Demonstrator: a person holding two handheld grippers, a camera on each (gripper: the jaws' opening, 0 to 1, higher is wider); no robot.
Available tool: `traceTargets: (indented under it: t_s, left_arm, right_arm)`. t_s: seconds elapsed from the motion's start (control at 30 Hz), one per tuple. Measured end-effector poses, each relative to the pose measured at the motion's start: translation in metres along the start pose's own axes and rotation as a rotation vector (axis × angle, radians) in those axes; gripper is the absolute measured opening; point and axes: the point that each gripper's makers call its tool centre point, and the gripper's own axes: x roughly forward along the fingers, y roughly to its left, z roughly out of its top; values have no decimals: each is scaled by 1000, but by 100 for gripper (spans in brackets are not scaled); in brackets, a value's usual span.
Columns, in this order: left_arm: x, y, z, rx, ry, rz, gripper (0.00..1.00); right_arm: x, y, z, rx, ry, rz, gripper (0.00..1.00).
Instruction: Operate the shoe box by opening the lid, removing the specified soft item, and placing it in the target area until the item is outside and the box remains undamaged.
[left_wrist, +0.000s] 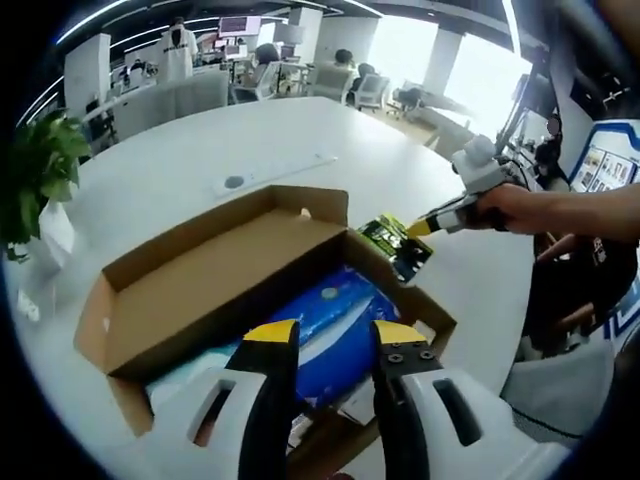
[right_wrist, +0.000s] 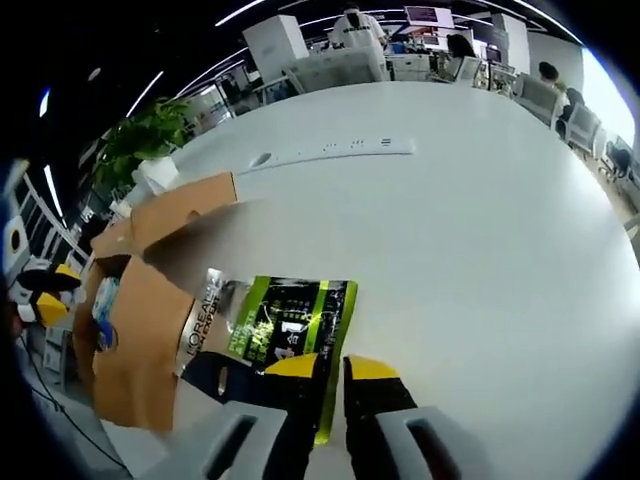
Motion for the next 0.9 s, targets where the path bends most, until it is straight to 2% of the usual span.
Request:
traceTargets:
  t_s: [0.1, 0.4, 0.53, 0.7, 0.9]
  left_arm:
    - [-6, 4, -3, -11, -7, 6, 29]
    - [-23, 13, -5, -33, -44, 19, 37]
    - [-32, 16, -6, -39, -57, 29, 38]
    - [-43, 19, -8, -50, -74, 41, 39]
    - [-55, 26, -17, -85, -92, 57, 42]
  right_arm:
    - [-9, 5, 5, -30, -23, 16, 12]
    - [-31, 21, 16, -104, -85, 46, 19]
    - [-40, 32, 22, -128, -112, 64, 23]
    - [-51, 55, 34, -164, -160, 115, 26]
    - [-63, 96, 41, -221, -213, 206, 35]
